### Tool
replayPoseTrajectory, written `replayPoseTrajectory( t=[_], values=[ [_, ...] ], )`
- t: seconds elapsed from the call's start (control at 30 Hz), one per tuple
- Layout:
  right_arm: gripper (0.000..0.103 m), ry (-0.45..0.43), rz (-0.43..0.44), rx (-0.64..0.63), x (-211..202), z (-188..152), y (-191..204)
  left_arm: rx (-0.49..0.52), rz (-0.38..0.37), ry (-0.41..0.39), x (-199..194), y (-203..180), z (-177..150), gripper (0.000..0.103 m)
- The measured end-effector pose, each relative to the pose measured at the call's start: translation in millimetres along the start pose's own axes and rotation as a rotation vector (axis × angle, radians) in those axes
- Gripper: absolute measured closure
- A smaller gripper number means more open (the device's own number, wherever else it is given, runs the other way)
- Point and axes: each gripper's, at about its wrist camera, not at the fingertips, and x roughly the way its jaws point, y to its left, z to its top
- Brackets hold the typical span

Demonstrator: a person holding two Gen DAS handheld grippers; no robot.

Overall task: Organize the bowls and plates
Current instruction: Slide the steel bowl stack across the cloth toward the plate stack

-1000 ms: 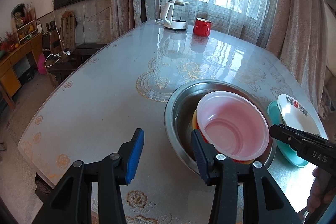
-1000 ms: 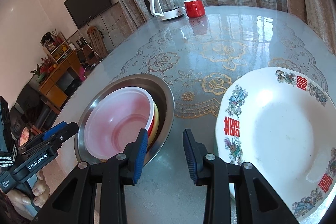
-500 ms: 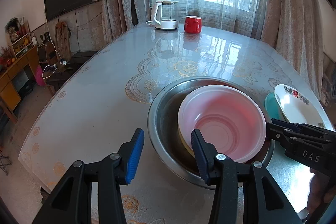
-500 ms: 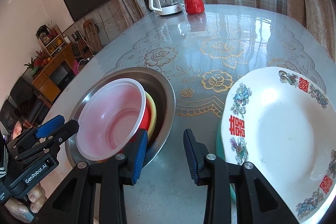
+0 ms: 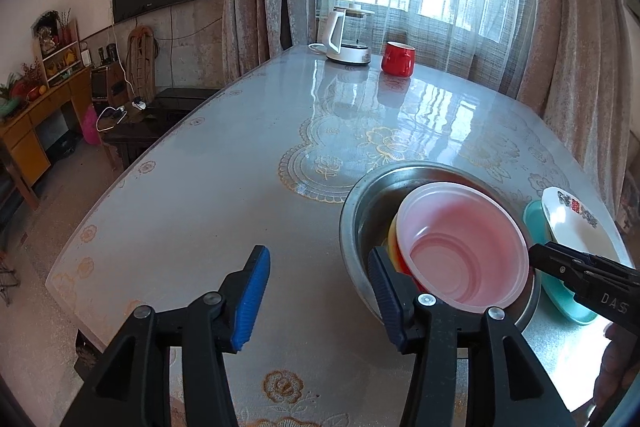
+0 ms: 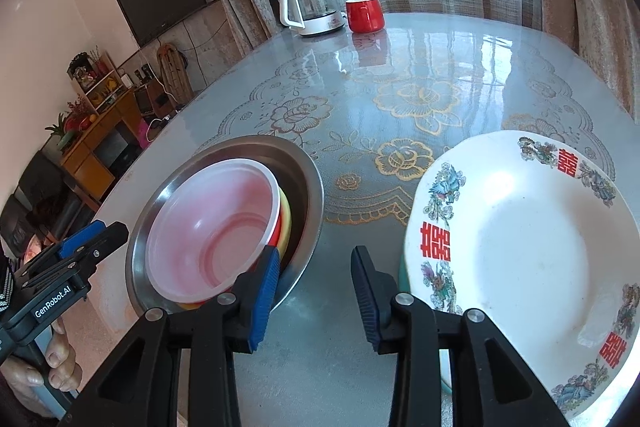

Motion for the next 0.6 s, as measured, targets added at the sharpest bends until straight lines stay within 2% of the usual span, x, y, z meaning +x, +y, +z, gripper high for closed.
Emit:
replayPoseTrajectory(
  t=[0.6],
  values=[
    [0.065, 0.016, -0.017, -0.017, 5, 4, 9, -0.015, -0.027, 0.027, 3, 3, -4, 0.048]
  ],
)
